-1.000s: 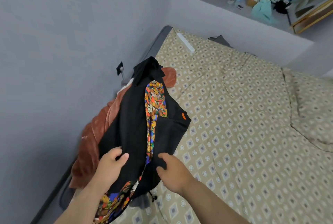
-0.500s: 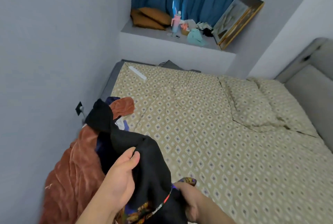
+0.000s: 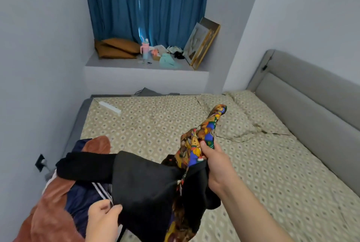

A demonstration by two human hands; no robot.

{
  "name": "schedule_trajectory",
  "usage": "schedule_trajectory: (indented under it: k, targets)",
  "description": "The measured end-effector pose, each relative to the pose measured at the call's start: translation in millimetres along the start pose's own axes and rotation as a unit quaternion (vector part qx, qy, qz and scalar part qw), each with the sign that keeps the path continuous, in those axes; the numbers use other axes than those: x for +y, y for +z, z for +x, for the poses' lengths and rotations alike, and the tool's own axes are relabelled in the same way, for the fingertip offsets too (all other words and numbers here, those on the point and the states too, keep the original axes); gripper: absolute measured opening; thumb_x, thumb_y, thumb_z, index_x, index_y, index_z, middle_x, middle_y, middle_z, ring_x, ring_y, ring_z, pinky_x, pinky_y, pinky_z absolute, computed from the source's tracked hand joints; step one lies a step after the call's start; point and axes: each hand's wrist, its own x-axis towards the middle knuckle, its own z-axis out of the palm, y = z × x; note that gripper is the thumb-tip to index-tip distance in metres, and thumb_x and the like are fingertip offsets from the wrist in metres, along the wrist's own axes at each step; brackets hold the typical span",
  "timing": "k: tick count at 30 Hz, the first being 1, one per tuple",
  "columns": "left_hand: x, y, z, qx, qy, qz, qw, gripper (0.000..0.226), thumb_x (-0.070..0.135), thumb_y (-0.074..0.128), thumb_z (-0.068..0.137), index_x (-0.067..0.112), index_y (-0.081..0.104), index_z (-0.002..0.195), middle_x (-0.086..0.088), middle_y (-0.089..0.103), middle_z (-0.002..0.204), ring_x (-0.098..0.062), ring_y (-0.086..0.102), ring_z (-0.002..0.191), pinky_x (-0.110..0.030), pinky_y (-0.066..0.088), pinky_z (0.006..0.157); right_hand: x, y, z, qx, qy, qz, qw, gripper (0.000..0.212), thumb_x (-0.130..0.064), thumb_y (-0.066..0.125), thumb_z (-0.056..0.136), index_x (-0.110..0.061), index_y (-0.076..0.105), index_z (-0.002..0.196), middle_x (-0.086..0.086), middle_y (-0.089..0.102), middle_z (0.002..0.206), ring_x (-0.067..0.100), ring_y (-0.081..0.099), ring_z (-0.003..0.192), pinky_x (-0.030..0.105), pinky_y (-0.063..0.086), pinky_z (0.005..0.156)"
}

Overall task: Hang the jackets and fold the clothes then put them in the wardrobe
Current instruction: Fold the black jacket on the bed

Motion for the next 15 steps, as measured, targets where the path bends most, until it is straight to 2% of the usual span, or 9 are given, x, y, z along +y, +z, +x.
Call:
schedule_trajectory:
  k: [1, 2, 4, 7, 9, 10, 11, 13, 15]
  targets:
    - [-0.2, 0.6, -6.1, 0.003, 0.036, 0.046, 0.998, 0.048, -0.007, 0.075, 0.075, -0.024, 0.048, 0.11, -0.047, 0.052, 0.116, -0.055, 0.054, 0.11, -0.06, 0.042, 0.097, -10.0, 7.7, -3.5, -0.011, -0.008, 0.01, 1.0, 0.02, -0.014, 0.055, 0.101, -0.015, 0.067, 0.116, 0.017, 0.074, 0.108, 0.033, 0.073, 0.097, 0.043, 0.061, 0.072]
    - [5.7, 6.5, -17.3, 0.008, 0.081, 0.063, 0.995, 0.048, -0.006, 0.075, 0.078, -0.02, 0.049, 0.116, -0.043, 0.05, 0.126, -0.051, 0.052, 0.119, -0.058, 0.04, 0.103, -18.4, 16.3, -8.9, -0.023, -0.015, 0.017, 0.999, 0.019, -0.015, 0.055, 0.101, -0.016, 0.068, 0.115, 0.017, 0.074, 0.108, 0.033, 0.073, 0.096, 0.043, 0.061, 0.07]
    - [18.9, 25.7, -39.1, -0.036, 0.189, 0.089, 0.977, 0.051, 0.01, 0.078, 0.08, 0.013, 0.055, 0.126, -0.013, 0.056, 0.135, -0.025, 0.052, 0.125, -0.039, 0.04, 0.105, -27.8, 33.0, -18.0, -0.05, -0.033, 0.011, 0.998, 0.019, -0.013, 0.053, 0.102, -0.015, 0.07, 0.11, 0.017, 0.075, 0.105, 0.032, 0.074, 0.092, 0.042, 0.061, 0.07]
    - [39.0, 57.7, -69.5, -0.188, 0.345, 0.206, 0.896, 0.092, 0.054, 0.078, 0.058, 0.051, 0.035, 0.139, 0.034, 0.042, 0.137, 0.012, 0.039, 0.127, -0.022, 0.036, 0.104, -32.7, 55.9, -30.4, -0.096, -0.056, -0.033, 0.993, 0.019, -0.007, 0.052, 0.101, -0.008, 0.068, 0.11, 0.017, 0.075, 0.098, 0.029, 0.073, 0.083, 0.042, 0.061, 0.076]
    - [54.9, 71.9, -79.5, -0.212, 0.381, 0.227, 0.871, 0.097, 0.058, 0.076, 0.054, 0.066, 0.026, 0.137, 0.043, 0.04, 0.133, 0.018, 0.037, 0.126, -0.019, 0.039, 0.101, -40.2, 66.9, -37.5, -0.135, -0.057, -0.06, 0.987, 0.02, -0.003, 0.051, 0.1, -0.006, 0.067, 0.111, 0.016, 0.074, 0.093, 0.027, 0.072, 0.079, 0.039, 0.061, 0.075]
    - [61.6, 75.6, -82.0, -0.215, 0.398, 0.207, 0.868, 0.09, 0.057, 0.074, 0.057, 0.069, 0.027, 0.133, 0.042, 0.042, 0.133, 0.017, 0.039, 0.126, -0.019, 0.04, 0.1, -46.5, 70.2, -40.8, -0.155, -0.054, -0.077, 0.983, 0.022, -0.001, 0.051, 0.099, -0.006, 0.067, 0.113, 0.016, 0.074, 0.094, 0.026, 0.072, 0.079, 0.037, 0.061, 0.074]
    - [66.8, 77.7, -81.6, -0.217, 0.422, 0.169, 0.864, 0.077, 0.056, 0.069, 0.064, 0.066, 0.032, 0.131, 0.037, 0.045, 0.135, 0.011, 0.041, 0.129, -0.022, 0.04, 0.102, -53.7, 71.7, -43.5, -0.172, -0.054, -0.099, 0.979, 0.023, 0.0, 0.051, 0.098, -0.007, 0.067, 0.114, 0.016, 0.074, 0.095, 0.026, 0.072, 0.079, 0.035, 0.061, 0.074]
    - [77.6, 75.2, -77.4, -0.18, 0.45, 0.092, 0.87, 0.056, 0.054, 0.057, 0.076, 0.047, 0.044, 0.13, 0.02, 0.052, 0.134, -0.004, 0.047, 0.128, -0.038, 0.041, 0.107, -71.3, 70.4, -47.0, -0.199, -0.06, -0.137, 0.969, 0.025, 0.0, 0.054, 0.097, -0.008, 0.068, 0.115, 0.016, 0.075, 0.1, 0.026, 0.073, 0.082, 0.035, 0.061, 0.075]
    - [92.5, 73.8, -63.2, -0.062, 0.484, 0.111, 0.866, 0.052, 0.051, 0.062, 0.076, 0.03, 0.049, 0.123, 0.015, 0.051, 0.122, -0.011, 0.047, 0.119, -0.042, 0.04, 0.105, -89.7, 66.0, -49.0, -0.213, -0.067, -0.152, 0.963, 0.025, -0.001, 0.055, 0.095, -0.01, 0.07, 0.112, 0.018, 0.074, 0.105, 0.029, 0.072, 0.088, 0.04, 0.06, 0.083]
